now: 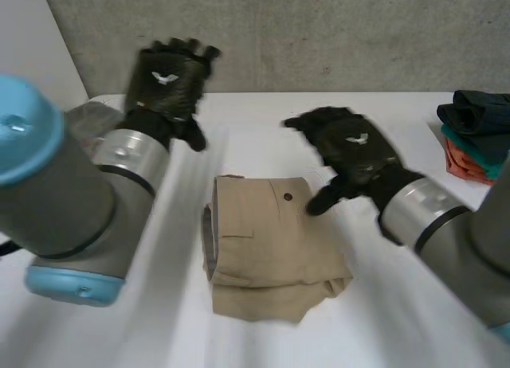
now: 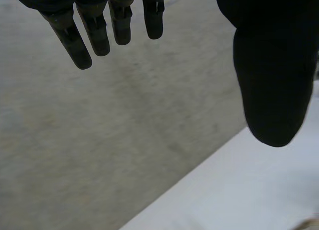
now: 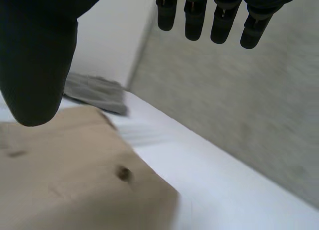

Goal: Fold the laundry.

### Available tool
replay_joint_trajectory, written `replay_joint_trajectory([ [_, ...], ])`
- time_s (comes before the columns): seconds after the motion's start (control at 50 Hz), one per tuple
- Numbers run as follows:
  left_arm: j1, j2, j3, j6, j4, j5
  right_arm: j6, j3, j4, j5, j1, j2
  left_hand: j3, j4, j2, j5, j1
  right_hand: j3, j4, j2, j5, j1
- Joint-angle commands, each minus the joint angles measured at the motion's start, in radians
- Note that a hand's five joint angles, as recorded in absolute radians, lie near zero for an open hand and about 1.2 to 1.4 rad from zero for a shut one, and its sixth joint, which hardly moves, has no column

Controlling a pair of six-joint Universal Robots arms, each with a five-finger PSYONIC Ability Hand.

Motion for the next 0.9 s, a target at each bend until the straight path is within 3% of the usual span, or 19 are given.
replay_joint_trajectory([
  [0.02,-0.123,-0.139,0.072,-0.013,-0.085,-0.001,-0.072,-0.12,0.166,0.053,-0.056,0.117,-0.036,-0.031,-0.032,-0.045,-0.021,-0.038,-0.031,-0.04,-0.044,-0.05],
  [0.24,-0.195,-0.258,0.056,-0.069,-0.2,-0.03,-0.078,-0.28,0.302,0.034,-0.043,0.328,-0.019,-0.013,-0.015,-0.027,-0.003,-0.038,-0.031,-0.04,-0.044,-0.05],
  [0.4,-0.187,-0.314,0.032,-0.061,-0.285,-0.147,-0.12,-0.305,0.307,0.028,0.02,0.443,-0.013,-0.007,-0.009,-0.021,0.003,-0.038,-0.031,-0.04,-0.044,-0.05],
  [0.54,-0.155,-0.324,-0.013,-0.056,-0.285,-0.153,-0.203,-0.294,0.296,0.043,0.022,0.5,-0.013,-0.007,-0.009,-0.021,0.003,-0.038,-0.031,-0.04,-0.044,-0.05],
  [0.8,-0.155,-0.318,-0.019,-0.021,-0.286,-0.147,-0.243,-0.265,0.227,0.097,0.03,0.46,-0.013,-0.007,-0.009,-0.021,0.003,-0.038,-0.031,-0.04,-0.044,-0.05],
  [0.9,-0.147,-0.197,0.033,-0.02,-0.285,-0.142,-0.244,-0.219,0.212,0.099,0.033,0.301,-0.013,-0.007,-0.009,-0.021,0.003,-0.038,-0.031,-0.04,-0.044,-0.05],
])
